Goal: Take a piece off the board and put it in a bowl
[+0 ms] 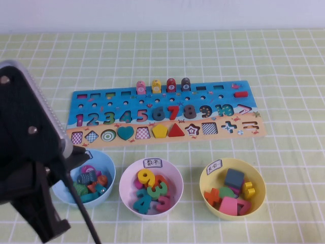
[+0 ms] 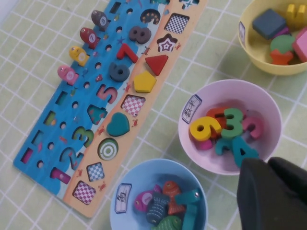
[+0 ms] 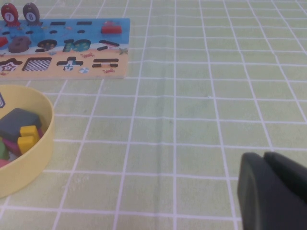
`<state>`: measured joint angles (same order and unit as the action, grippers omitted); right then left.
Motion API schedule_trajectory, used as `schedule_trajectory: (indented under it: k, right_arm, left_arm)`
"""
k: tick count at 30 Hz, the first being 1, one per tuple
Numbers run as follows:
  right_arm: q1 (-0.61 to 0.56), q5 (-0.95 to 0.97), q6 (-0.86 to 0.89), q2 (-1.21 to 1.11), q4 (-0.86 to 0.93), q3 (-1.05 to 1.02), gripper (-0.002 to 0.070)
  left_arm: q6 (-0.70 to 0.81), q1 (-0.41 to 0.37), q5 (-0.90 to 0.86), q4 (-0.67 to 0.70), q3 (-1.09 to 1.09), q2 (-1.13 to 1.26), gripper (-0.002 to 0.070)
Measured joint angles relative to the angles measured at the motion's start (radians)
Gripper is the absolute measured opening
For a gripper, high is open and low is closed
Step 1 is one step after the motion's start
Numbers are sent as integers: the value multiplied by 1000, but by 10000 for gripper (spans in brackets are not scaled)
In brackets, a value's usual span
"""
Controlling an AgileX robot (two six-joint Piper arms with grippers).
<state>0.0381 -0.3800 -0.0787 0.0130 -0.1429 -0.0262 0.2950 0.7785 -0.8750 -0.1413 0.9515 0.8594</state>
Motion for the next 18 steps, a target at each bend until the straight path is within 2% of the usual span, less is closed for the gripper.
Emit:
schedule_trajectory:
  k: [4,7,10,15,18]
  right_arm:
    - [0,0,0,0,0,0,-17]
    - [0,0,0,0,0,0,-17]
    - [0,0,0,0,0,0,-17]
    - [0,0,0,0,0,0,-17]
    - [0,0,0,0,0,0,-17]
  left_arm:
    - [-16,0,117,-52,-70,4,-3]
    - [-95,-4,315,-159,-197,-12,-3]
    - [-182,-49,567,-225,-363,-48,-3]
    - [-205,-184,994,-135,-674,-129,-3]
    - [-205,-231,1129,-74,-809,-192,-3]
